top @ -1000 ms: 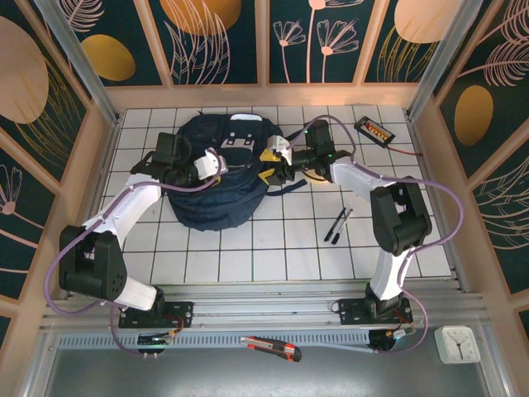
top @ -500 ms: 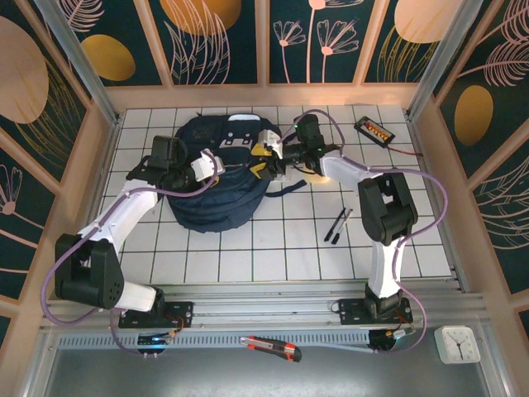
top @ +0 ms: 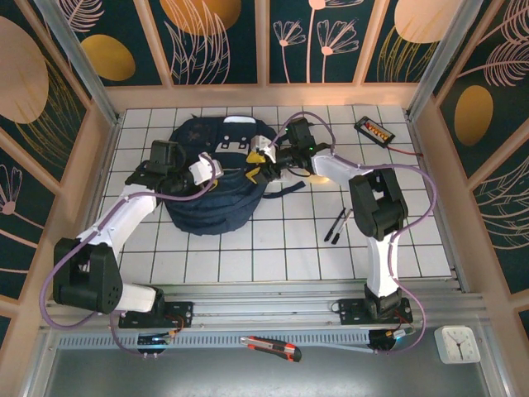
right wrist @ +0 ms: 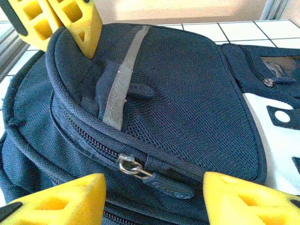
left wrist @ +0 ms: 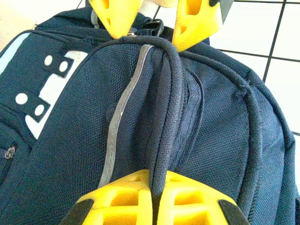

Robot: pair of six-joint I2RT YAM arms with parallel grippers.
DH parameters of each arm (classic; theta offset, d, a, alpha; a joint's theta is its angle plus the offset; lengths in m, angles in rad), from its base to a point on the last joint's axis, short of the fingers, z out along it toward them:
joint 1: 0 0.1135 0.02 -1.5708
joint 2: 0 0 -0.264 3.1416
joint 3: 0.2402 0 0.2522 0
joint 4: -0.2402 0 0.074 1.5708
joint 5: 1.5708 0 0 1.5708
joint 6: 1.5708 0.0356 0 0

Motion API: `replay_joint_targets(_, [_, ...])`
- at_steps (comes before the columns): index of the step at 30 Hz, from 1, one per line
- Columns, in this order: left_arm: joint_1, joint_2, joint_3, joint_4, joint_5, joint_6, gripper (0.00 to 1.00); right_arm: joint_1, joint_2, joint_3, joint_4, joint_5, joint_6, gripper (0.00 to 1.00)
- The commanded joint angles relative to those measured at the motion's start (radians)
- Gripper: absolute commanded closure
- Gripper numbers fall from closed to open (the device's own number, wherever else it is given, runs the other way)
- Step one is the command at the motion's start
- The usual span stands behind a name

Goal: Pack the student bag

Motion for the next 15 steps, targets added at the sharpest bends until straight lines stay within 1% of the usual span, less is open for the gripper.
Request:
replay_joint_targets(1, [0.000,-0.057,-0.006,0.068,0.100,-0.027,1.00,0.019,0.030,-0.010,-0.023,0.054,0.013,0.43])
replay_joint_targets(3, [0.000,-0.058,-0.009,0.072,0.100,-0.029,1.00,0.019,0.028,-0.017,0.015,0.057,0.055,0.43])
replay_joint_targets(7, [0.000,-0.060,-0.009,0.085,0.098,-0.037,1.00,0.013,0.009,-0.072,0.163,0.086,0.203,0.44])
replay_joint_targets(9, [0.001,-0.058,-0.009,0.091,0.093,-0.043,1.00,0.012,0.002,-0.092,0.199,0.083,0.236,0.45])
replay_joint_targets(12, [0.000,-0.059,-0.009,0.100,0.083,-0.049,1.00,0.018,0.002,-0.097,0.196,0.086,0.258,0.48])
replay_joint_targets(15, [0.000,-0.058,-0.005,0.100,0.093,-0.052,1.00,0.030,-0.003,-0.108,0.143,0.085,0.206,0.49])
